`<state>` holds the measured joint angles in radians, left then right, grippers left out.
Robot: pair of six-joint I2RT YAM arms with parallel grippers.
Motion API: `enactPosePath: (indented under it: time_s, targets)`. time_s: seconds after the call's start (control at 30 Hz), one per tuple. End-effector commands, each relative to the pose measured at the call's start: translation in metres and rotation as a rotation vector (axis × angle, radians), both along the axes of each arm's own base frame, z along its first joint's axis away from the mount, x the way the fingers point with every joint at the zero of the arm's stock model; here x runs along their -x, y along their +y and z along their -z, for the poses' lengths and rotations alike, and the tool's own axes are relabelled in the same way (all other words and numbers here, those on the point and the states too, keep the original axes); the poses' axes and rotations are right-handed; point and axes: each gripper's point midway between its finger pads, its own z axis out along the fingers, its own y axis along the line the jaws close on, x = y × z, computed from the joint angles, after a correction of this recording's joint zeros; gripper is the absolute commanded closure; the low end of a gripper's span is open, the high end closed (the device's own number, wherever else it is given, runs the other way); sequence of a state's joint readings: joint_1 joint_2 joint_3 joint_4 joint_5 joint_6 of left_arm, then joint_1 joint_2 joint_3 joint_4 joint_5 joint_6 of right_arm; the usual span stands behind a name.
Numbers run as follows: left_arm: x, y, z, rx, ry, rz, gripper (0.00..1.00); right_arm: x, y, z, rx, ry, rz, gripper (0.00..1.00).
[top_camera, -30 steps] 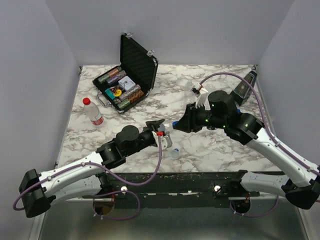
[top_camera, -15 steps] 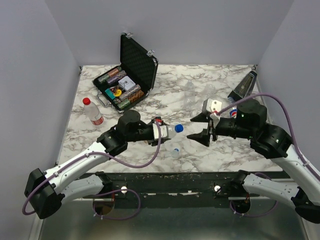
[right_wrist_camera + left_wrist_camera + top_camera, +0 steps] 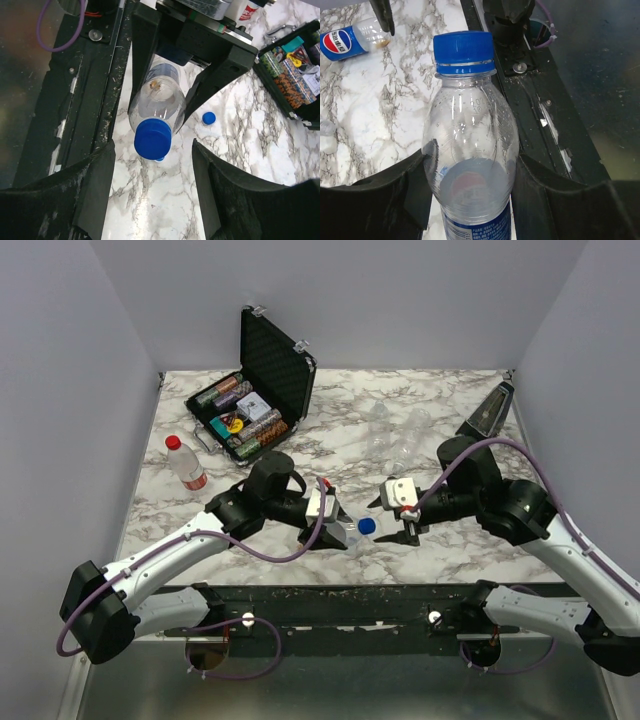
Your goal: Screw on the bottle caps
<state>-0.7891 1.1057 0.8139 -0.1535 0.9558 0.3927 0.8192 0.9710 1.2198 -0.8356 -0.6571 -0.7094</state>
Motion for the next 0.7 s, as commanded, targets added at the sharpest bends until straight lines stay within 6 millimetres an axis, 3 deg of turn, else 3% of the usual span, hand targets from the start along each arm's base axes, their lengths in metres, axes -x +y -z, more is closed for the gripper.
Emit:
enactPosePath:
  time_s: [0.0,0.5,0.57,0.67]
  targets:
    - [0.012,-0.001,-0.017,0.050,0.012,0.078,1.00,0.015,0.002,-0.006,-0.011,0.001,-0.096,0.31]
    - [0.009,-0.003,-0.018,0.053,0.019,0.064,1.00,0.013,0.012,0.001,0.022,0.046,-0.109,0.42]
    - [0.008,-0.003,-0.018,0.053,0.016,0.058,1.00,0.011,0.012,0.004,0.032,0.059,-0.100,0.45]
    - [0.004,-0.004,-0.018,0.049,0.008,0.037,1.00,0.011,0.014,0.006,0.035,0.096,-0.079,0.59]
